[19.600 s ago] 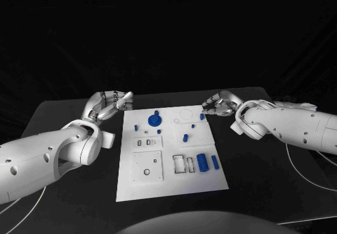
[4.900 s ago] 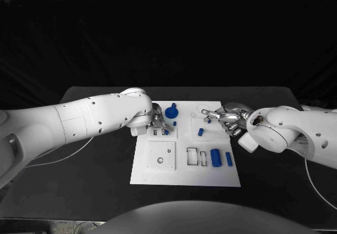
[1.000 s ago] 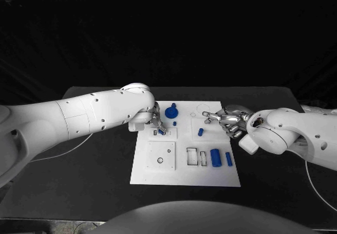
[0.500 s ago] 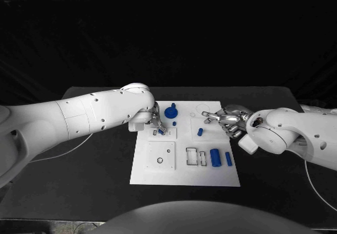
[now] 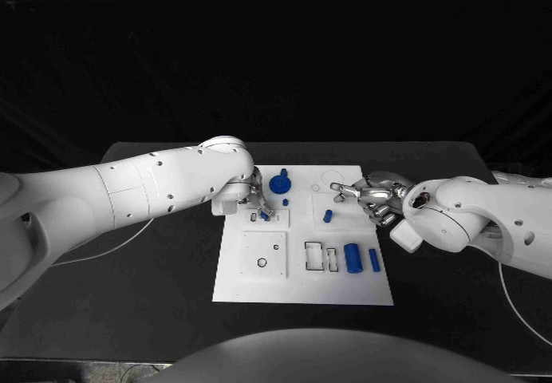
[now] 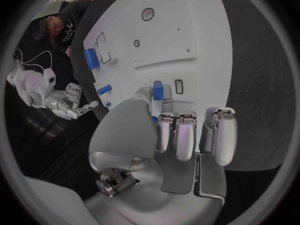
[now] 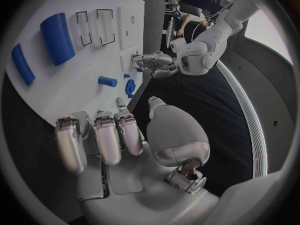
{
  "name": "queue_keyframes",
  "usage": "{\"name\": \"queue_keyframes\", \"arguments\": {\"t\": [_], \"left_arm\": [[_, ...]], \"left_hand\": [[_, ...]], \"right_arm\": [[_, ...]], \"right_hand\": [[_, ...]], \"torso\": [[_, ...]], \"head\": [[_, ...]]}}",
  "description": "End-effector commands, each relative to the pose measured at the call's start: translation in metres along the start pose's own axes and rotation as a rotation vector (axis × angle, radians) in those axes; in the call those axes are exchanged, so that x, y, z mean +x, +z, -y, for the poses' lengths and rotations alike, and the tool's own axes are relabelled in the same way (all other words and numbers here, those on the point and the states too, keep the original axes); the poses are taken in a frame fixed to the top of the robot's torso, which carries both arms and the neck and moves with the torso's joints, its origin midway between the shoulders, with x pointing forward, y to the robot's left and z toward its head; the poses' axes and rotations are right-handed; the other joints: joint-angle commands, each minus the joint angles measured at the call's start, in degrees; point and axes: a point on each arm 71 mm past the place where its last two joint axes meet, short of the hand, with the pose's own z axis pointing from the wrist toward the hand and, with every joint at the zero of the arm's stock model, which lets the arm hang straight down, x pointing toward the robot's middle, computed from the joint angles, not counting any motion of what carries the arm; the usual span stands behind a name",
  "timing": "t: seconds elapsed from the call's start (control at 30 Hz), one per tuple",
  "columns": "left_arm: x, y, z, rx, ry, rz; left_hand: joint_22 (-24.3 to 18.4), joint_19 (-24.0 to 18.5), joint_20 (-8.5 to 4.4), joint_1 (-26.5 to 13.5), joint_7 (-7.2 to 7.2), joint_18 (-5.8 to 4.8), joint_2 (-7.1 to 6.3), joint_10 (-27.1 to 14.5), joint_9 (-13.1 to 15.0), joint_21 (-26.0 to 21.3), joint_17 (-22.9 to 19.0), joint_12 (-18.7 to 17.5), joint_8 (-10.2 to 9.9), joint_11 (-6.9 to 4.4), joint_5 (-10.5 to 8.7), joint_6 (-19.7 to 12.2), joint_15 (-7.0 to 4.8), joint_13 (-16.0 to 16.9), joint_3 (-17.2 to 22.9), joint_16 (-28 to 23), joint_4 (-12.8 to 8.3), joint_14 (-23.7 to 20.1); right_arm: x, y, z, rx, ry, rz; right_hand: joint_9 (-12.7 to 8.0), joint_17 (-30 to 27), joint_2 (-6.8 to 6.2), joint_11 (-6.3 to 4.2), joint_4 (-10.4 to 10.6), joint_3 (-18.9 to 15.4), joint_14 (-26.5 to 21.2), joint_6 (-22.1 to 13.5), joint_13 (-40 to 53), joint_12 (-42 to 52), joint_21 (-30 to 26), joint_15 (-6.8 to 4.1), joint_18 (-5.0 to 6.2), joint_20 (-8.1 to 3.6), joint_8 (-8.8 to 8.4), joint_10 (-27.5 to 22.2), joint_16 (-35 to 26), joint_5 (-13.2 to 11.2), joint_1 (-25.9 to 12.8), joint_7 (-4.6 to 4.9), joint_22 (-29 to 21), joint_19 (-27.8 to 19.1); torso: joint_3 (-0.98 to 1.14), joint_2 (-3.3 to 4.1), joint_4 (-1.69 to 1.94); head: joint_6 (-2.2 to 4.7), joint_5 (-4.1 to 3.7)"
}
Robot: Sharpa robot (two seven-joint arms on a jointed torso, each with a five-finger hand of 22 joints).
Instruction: Assemble the parts on the task board
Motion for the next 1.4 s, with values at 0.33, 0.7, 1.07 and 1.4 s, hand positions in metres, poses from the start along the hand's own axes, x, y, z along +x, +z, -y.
{"name": "queue_keyframes", "arguments": {"t": [0.33,0.7,1.07,1.4], "left_arm": [[0.0041,0.0020,-0.0014,-0.034,-0.001,-0.026],[0.0052,0.0022,-0.0008,-0.030,0.000,-0.034],[0.0056,0.0024,0.0006,-0.027,-0.007,-0.035],[0.0053,0.0029,0.0007,-0.029,-0.010,-0.034]], "left_hand": [[15.1,6.0,0.33,0.4,0.08,-0.43,0.06,6.1,-0.1,0.1,15.1,0.1,-0.4,-0.14,-0.29,0.2,-0.37,15.1,0.2,0.1,0.2,6.0],[15.1,6.0,0.41,-1.2,0.32,-0.43,-0.19,6.1,0.1,0.1,15.1,0.1,-1.1,0.12,-1.84,0.3,-0.10,15.1,-0.6,0.1,0.2,6.0],[15.1,6.0,0.44,0.1,0.13,-0.43,0.34,6.1,0.3,0.1,15.1,0.1,-1.5,-0.01,-2.25,0.4,-0.15,15.1,0.1,0.1,-0.1,6.0],[15.1,6.0,0.44,0.4,0.13,-0.43,0.41,6.1,0.3,0.1,15.1,0.1,-1.6,-0.02,-2.24,0.3,-0.16,15.1,0.3,0.1,-0.1,6.0]], "right_arm": [[0.0009,-0.0003,0.0003,-0.001,-0.006,-0.007],[0.0013,-0.0002,0.0000,-0.002,-0.006,-0.009],[0.0010,-0.0002,0.0001,-0.002,-0.006,-0.008],[0.0010,-0.0003,0.0001,-0.002,-0.006,-0.008]], "right_hand": [[0.1,15.1,0.55,0.56,-0.1,-0.2,6.0,-0.3,15.1,0.2,0.3,0.45,-0.81,0.33,0.37,6.0,0.2,0.4,-0.1,1.70,15.1,6.0],[0.1,15.1,0.55,0.56,-0.1,-0.2,6.0,-0.3,15.1,0.2,0.3,0.45,-0.81,0.33,0.37,6.0,0.2,0.4,-0.1,1.70,15.1,6.0],[0.1,15.1,0.55,0.56,-0.1,-0.2,6.0,-0.3,15.1,0.2,0.3,0.45,-0.81,0.33,0.37,6.0,0.2,0.4,-0.1,1.70,15.1,6.0],[0.1,15.1,0.55,0.56,-0.1,-0.2,6.0,-0.3,15.1,0.2,0.3,0.45,-0.81,0.33,0.37,6.0,0.2,0.4,-0.1,1.70,15.1,6.0]], "torso": [[0.02,-0.01,0.02],[-0.01,-0.03,-0.04],[0.01,-0.05,-0.02],[0.00,-0.04,-0.01]], "head": [[0.00,-0.10],[0.00,-0.09],[0.00,-0.14],[0.00,-0.20]]}}
